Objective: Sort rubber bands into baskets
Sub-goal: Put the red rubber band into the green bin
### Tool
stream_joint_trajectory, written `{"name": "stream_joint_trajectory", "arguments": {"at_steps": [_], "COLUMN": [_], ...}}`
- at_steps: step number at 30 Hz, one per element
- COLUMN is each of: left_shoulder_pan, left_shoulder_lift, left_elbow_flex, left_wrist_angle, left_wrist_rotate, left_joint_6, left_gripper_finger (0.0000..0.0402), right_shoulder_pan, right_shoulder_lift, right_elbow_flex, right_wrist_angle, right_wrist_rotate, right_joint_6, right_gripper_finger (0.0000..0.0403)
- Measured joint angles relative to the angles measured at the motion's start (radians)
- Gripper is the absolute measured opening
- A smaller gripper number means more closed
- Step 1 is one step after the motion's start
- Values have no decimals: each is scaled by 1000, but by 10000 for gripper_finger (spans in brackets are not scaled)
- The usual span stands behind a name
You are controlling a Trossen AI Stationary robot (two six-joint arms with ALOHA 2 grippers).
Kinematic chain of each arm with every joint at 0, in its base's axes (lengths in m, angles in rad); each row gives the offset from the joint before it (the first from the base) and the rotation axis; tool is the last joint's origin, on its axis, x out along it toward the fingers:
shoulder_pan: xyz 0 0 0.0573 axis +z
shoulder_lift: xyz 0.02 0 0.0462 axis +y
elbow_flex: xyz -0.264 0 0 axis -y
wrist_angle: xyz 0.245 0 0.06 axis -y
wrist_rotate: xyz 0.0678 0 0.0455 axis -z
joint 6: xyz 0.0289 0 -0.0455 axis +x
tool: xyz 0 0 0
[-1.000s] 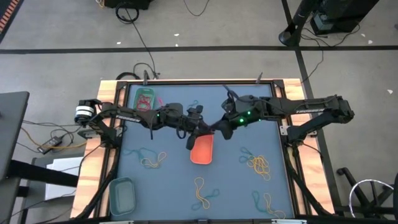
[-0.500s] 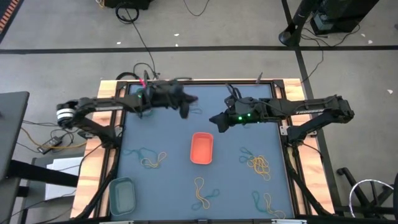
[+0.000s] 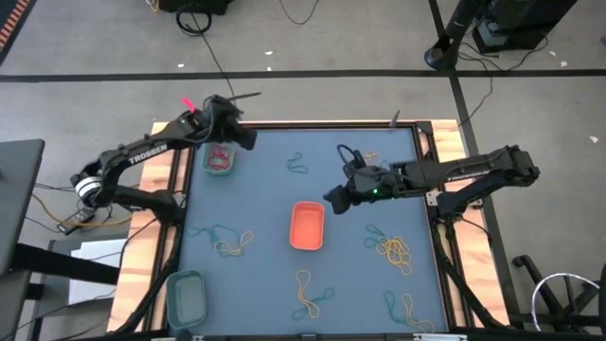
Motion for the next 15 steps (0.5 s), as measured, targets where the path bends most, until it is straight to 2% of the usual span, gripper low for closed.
{"name": "stream_joint_trajectory", "arguments": {"at_steps": [8, 15], "left_shoulder_pan": [133, 163], "left_shoulder_lift": [0, 0], "left_elbow_flex": [-1, -1], "left_wrist_angle": [-187, -317], "left_wrist_rotate": [-60, -67], "left_joint_6": [-23, 28], "left_gripper_finger": [1, 1], "right_shoulder_pan": [26, 27], "right_shoulder_lift": [0, 0], "right_elbow_flex": [-28, -40], "right_wrist_angle": [1, 0], "right_wrist_rotate": [27, 28], "right_joint_6": [44, 62], "right_gripper_finger": [154, 154]}}
